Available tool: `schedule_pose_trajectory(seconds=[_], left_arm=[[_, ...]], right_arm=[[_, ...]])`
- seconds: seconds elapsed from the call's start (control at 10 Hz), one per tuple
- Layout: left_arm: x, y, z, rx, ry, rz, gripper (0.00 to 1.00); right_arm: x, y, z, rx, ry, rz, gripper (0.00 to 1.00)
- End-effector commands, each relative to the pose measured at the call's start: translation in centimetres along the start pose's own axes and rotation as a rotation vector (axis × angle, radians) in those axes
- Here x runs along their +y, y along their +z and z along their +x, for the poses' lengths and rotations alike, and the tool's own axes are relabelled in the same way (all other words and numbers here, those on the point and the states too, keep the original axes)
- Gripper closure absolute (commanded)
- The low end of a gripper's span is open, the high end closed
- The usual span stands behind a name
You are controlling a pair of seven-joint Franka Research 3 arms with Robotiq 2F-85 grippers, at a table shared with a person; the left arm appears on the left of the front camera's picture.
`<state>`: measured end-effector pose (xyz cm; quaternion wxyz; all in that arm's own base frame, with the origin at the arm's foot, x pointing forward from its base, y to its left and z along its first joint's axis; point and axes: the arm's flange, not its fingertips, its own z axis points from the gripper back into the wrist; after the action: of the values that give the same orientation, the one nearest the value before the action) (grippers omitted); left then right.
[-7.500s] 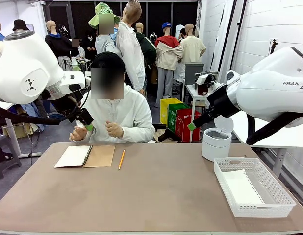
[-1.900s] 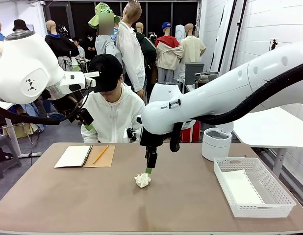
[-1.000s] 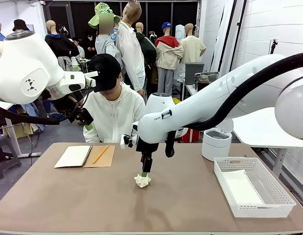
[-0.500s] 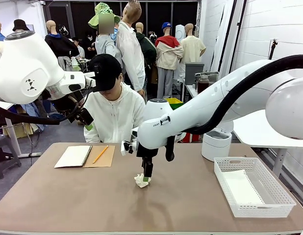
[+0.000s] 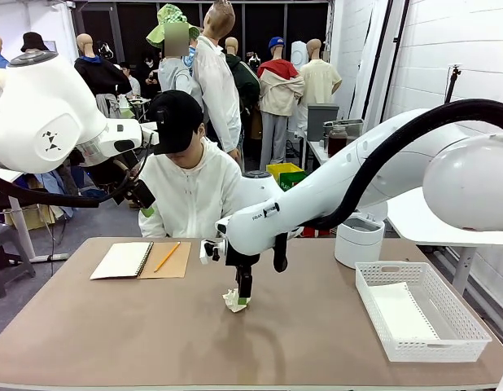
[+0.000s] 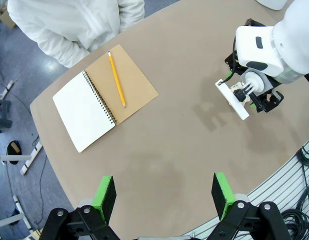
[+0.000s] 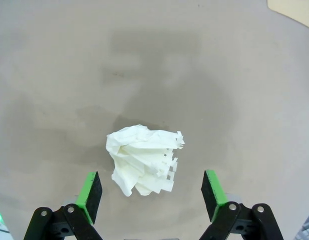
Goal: Sort the paper based on its condition.
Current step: If a person hands you a paper, place it in the Organizing basket , and if it's crumpled, put it in the Trash can.
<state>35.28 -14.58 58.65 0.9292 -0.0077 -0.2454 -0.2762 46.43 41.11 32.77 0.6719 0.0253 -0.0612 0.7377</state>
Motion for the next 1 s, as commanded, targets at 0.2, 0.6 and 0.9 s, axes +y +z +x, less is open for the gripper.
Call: schedule_pose_trajectory(seconds=[0.2, 0.6, 0.9], left_arm=[[0.1, 0.1, 0.0, -0.007, 0.003, -0.003, 0.0], [0.1, 0.1, 0.0, -0.007, 0.003, -0.003, 0.0], [0.1, 0.1, 0.0, -0.007, 0.003, -0.003, 0.0]], right_arm=[[-1.0, -1.0, 0.7, 0.06, -0.018, -0.018, 0.0], [-1.5, -2.0, 0.9, 0.081, -0.027, 0.032, 0.0], [-1.6, -2.4, 1.0, 0.076, -0.04, 0.067, 0.18]])
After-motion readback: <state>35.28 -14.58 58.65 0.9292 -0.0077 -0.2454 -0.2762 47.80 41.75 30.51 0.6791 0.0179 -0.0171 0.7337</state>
